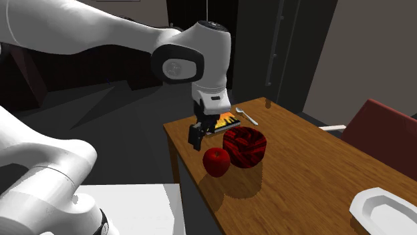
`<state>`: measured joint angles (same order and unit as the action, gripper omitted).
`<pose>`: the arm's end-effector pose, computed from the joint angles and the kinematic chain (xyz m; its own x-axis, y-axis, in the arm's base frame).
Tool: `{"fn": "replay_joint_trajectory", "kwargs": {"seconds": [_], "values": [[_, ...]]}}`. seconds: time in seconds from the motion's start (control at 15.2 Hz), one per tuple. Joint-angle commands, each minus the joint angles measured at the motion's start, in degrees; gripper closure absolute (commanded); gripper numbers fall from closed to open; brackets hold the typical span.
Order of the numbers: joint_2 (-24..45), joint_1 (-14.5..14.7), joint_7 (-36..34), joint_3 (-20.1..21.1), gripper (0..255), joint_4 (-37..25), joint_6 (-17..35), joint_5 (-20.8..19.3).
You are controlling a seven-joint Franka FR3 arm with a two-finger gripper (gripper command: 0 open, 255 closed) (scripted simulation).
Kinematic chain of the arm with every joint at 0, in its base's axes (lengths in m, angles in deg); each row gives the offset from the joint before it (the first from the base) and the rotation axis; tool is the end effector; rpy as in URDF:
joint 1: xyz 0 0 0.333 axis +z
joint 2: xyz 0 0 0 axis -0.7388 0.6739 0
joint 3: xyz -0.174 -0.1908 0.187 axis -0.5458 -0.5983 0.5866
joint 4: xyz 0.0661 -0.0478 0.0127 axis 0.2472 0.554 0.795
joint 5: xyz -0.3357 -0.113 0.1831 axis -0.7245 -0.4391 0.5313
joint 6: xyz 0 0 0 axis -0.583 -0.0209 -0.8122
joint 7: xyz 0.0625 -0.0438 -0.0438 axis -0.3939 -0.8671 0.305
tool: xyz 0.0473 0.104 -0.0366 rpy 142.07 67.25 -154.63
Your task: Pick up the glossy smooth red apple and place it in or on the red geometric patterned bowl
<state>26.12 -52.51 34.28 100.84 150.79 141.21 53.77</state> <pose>0.3838 0.1520 0.4685 0.8638 -0.4924 -0.1068 -0.4991 -0.8653 -0.0470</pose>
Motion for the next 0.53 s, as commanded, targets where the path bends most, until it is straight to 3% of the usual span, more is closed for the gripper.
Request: {"fn": "replay_joint_trajectory", "kwargs": {"seconds": [0.0, 0.26, 0.46], "values": [[4.3, -1.0, -6.1, 2.9, 0, -1.7, 3.0, 0.1], [13.3, -3.1, -17.5, 7.6, 0, -4.8, 9.0, -1.9], [14.2, -2.9, -17.7, 8.1, 0, -3.2, 11.5, -1.9]]}}
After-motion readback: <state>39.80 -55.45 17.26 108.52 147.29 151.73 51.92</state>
